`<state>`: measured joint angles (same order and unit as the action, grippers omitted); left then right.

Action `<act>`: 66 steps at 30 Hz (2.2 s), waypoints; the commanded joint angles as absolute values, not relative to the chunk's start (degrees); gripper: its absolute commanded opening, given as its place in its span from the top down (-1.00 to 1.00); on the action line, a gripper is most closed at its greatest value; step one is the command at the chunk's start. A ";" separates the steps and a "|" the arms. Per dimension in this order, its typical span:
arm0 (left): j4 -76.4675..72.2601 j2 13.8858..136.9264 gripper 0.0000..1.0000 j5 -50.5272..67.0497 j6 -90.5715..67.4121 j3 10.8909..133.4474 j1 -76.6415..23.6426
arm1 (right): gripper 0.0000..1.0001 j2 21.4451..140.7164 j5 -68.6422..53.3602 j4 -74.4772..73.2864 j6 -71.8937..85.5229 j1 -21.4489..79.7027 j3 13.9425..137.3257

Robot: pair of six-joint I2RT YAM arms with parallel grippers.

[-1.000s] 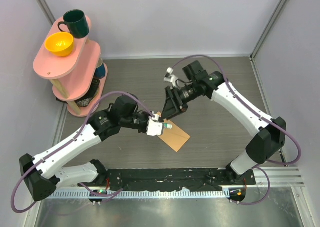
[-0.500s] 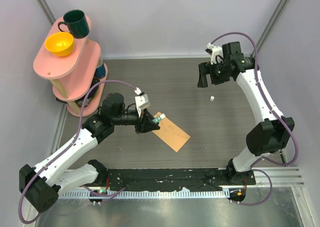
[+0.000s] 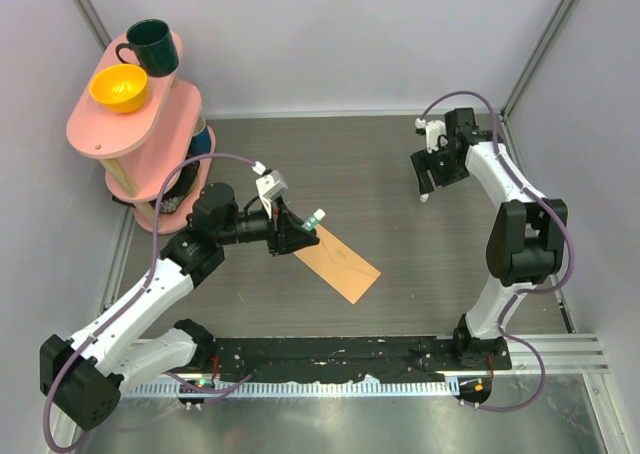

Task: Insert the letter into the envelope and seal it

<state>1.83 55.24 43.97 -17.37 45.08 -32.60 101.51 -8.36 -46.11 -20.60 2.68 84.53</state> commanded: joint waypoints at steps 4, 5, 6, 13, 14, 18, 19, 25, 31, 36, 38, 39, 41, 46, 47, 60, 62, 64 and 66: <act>-1.50 55.55 1.00 43.77 -18.81 44.91 -32.34 | -0.29 107.92 -7.47 -39.29 -21.18 2.99 83.67; -1.41 55.46 1.00 43.68 -18.81 44.83 -32.34 | -0.29 108.36 -7.47 -38.07 -20.83 3.08 83.06; -1.32 55.46 1.00 43.68 -18.90 44.74 -32.34 | -0.28 108.72 -7.30 -37.45 -20.66 3.08 82.97; -1.50 55.11 1.00 43.15 -19.25 44.12 -32.34 | -0.24 111.97 -6.94 -34.19 -20.04 3.08 82.44; -1.49 55.02 1.00 43.15 -19.16 44.12 -32.34 | -0.23 112.67 -6.86 -33.58 -19.95 3.08 82.35; -1.23 54.76 1.00 42.80 -18.98 43.86 -32.34 | -0.18 114.08 -6.68 -32.52 -19.78 3.16 82.62; -1.23 54.67 1.00 42.80 -18.90 43.77 -32.43 | -0.16 114.43 -6.85 -32.52 -19.69 3.16 82.79; -1.67 54.84 1.00 42.63 -19.16 43.50 -32.34 | -0.02 115.05 -6.42 -31.47 -19.60 3.95 82.79; -1.76 54.93 1.00 42.89 -19.42 42.98 -32.34 | -0.01 114.87 -5.36 -31.02 -20.56 4.13 82.79; -1.50 54.93 1.00 43.07 -19.25 43.07 -32.34 | 0.39 114.35 -5.45 -31.29 -21.09 4.39 82.97; -1.41 54.84 1.00 43.24 -18.99 43.07 -32.34 | 0.66 113.39 -5.80 -32.60 -22.14 4.31 83.49; -1.06 54.93 1.00 43.33 -18.72 43.24 -32.34 | 0.74 112.94 -6.84 -33.56 -22.58 4.39 83.93; -0.18 54.58 1.00 43.50 -16.71 43.77 -32.34 | 0.90 110.85 -9.91 -39.44 -24.77 4.48 86.74; 3.95 52.56 1.00 43.77 -8.71 44.65 -32.43 | 0.98 105.65 -31.31 -61.11 -30.06 4.39 99.21; 4.22 52.21 1.00 43.77 -6.09 44.65 -32.34 | 0.98 105.12 -35.55 -64.22 -30.15 4.48 101.23; 0.53 46.93 0.99 45.09 4.21 43.68 -32.61 | 0.98 93.79 -66.35 -74.28 -16.63 17.81 107.67; 0.53 47.37 0.99 45.44 4.74 44.03 -33.48 | 0.98 91.68 -67.41 -68.58 -8.41 20.29 106.18; 0.35 47.46 0.99 45.18 5.27 44.30 -34.27 | 0.98 90.01 -69.08 -59.13 -1.36 22.58 102.67; 0.26 47.20 1.00 44.22 5.71 44.30 -35.50 | 0.98 87.63 -70.30 -51.80 9.10 23.38 98.81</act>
<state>3.16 47.62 44.60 2.98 42.92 -33.65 92.53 -64.36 -67.22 -10.70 22.04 103.59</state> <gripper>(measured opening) 0.283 0.295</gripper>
